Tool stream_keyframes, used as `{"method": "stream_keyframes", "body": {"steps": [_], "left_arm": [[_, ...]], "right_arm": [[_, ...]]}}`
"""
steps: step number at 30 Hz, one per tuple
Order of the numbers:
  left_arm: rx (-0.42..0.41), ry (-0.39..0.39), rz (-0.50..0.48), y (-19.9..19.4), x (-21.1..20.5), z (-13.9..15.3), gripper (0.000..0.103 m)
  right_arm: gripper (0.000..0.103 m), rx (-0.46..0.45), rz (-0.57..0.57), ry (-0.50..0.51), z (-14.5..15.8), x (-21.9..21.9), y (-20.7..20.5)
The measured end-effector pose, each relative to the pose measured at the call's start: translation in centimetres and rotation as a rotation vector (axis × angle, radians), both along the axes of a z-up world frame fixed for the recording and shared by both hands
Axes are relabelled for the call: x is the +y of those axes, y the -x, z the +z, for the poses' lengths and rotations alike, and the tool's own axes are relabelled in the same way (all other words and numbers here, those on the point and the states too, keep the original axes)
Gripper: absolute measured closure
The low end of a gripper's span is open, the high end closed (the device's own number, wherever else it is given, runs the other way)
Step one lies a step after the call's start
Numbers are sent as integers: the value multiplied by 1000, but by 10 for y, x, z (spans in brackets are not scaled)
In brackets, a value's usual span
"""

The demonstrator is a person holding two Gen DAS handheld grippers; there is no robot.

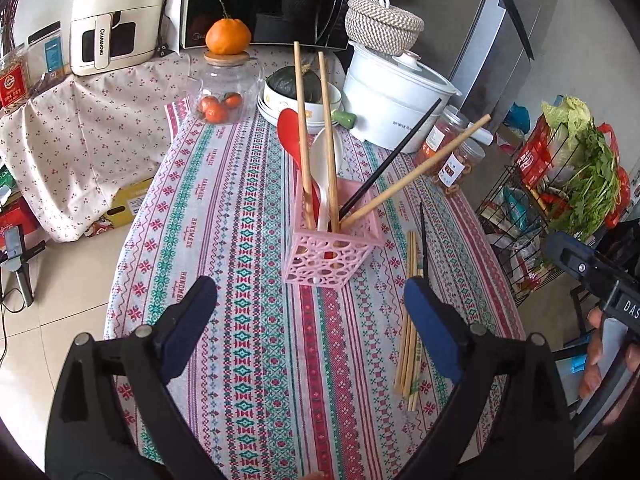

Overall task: Organize utensils
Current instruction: 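Move the left gripper toward the wrapped chopstick pair while the right gripper grasps the black chopstick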

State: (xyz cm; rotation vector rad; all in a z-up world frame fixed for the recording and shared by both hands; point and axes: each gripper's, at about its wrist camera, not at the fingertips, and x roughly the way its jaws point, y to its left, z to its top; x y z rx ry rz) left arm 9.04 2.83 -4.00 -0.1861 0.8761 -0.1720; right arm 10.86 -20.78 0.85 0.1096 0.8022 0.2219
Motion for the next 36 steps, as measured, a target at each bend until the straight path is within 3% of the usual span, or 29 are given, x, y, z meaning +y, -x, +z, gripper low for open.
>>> {"method": "stream_keyframes", "body": {"steps": [8, 13, 24, 28, 32, 36], "left_arm": [[89, -101, -48, -4, -20, -40, 8], [150, -123, -86, -9, -30, -56, 8], [171, -104, -161, -12, -38, -63, 8], [165, -93, -176, -16, -35, -63, 10], [177, -81, -191, -19, -33, -64, 18], [191, -73, -212, -20, -35, -67, 26]], "right_arm": [[10, 173, -42, 37, -60, -28, -15], [10, 254, -60, 65, -91, -36, -35], [13, 283, -135, -37, -127, -52, -111], [28, 279, -175, -73, -135, -53, -144], [45, 297, -165, -34, -151, -40, -169], [49, 300, -145, 67, -164, -20, -180]]}}
